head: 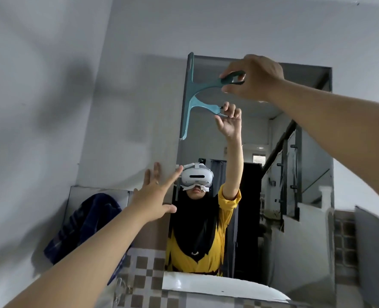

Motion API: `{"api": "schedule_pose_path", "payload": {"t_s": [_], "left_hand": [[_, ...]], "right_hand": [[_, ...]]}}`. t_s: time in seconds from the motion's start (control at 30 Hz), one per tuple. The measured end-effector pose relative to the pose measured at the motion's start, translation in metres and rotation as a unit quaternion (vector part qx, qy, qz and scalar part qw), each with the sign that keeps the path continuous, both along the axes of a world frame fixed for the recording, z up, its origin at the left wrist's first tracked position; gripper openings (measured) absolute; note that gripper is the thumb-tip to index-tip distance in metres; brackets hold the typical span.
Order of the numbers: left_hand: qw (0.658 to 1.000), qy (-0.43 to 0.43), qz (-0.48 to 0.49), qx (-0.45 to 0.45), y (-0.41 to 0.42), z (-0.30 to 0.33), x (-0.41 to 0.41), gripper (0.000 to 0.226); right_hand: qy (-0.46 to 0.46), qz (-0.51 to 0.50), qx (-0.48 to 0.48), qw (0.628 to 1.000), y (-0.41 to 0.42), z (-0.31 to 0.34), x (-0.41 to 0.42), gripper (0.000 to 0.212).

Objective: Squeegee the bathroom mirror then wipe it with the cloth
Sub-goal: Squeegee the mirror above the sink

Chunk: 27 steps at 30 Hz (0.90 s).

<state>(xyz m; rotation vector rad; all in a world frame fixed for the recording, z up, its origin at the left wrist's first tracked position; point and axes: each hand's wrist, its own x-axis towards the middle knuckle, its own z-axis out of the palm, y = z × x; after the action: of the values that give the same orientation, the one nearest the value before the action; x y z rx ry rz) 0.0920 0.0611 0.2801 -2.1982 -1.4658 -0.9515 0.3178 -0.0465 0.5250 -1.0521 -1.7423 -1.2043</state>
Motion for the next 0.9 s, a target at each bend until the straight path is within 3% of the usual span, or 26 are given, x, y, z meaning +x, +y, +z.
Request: {"api": "schedule_pose_path", "payload": {"t_s": [0.53, 0.9], "left_hand": [[1.0, -0.008, 0.013, -0.024, -0.008, 0.001, 0.007, 0.106], [0.996, -0.05, 0.069, 0.006, 0.0, -0.004, 0.019, 0.121]], "right_hand": [[0.02, -0.059, -0.04, 0.997, -0.014, 0.005, 0.07, 0.034], [0.127, -0.05, -0.029, 0.99, -0.031, -0.02, 0.157, 0.029]]}}
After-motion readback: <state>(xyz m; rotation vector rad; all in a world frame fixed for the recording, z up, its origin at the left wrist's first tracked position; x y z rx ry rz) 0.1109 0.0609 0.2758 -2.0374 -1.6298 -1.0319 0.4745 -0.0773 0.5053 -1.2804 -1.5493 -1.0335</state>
